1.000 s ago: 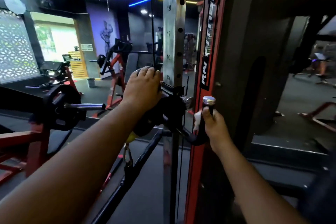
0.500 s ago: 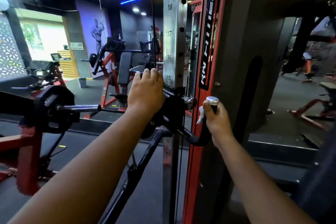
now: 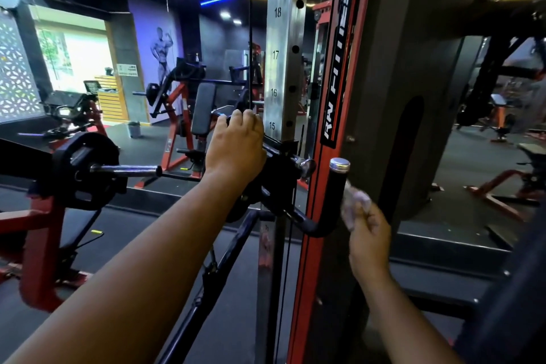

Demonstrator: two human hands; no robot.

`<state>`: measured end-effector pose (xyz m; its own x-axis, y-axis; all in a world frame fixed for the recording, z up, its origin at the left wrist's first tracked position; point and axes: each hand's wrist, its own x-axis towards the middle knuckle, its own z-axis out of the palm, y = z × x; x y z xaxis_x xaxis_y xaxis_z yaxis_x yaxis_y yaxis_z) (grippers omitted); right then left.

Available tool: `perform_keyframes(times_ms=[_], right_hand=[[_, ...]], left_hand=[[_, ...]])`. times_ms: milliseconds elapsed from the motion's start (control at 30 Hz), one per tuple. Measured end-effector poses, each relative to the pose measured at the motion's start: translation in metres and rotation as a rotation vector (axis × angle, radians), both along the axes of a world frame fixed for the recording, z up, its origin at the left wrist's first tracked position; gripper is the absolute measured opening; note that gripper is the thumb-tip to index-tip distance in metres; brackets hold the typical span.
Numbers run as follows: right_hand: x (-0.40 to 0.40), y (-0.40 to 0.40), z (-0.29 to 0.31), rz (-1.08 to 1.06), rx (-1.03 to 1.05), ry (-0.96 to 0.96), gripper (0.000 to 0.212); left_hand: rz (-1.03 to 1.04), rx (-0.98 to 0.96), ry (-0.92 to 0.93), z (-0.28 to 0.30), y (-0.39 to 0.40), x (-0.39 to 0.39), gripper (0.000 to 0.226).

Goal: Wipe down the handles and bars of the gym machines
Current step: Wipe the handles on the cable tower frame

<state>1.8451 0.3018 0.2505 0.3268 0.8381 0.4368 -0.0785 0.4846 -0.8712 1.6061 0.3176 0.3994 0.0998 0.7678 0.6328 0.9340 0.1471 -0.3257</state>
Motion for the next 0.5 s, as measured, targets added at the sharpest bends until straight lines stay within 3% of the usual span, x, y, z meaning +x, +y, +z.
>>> perform_keyframes(times_ms=[100,200,267,433,500], right_hand=[[0.001,0.002,0.026,-0.194,0.264,-0.187,0.032],[0.001,0.018,0.012,-0.247,0.532,-0.773,0.052],[0.010,0.032,-0.012,-0.298,0.612,-0.997,0.055],[0.030,0.020,-0.045,-0.285,0.671,-1.259,0.072],[0.035,0.010,-0.042,-0.260,0.683,-1.255,0.070]], left_hand=[[0.016,-0.004,0.001,0.000,0.001,0.001,0.070],[0.015,-0.001,0.001,-0.001,0.001,0.003,0.070],[0.017,-0.006,0.003,-0.002,0.000,0.004,0.071],[0.036,-0.002,0.017,-0.001,0.001,0.003,0.073],[0.040,-0.003,0.019,-0.002,0.000,0.005,0.073]])
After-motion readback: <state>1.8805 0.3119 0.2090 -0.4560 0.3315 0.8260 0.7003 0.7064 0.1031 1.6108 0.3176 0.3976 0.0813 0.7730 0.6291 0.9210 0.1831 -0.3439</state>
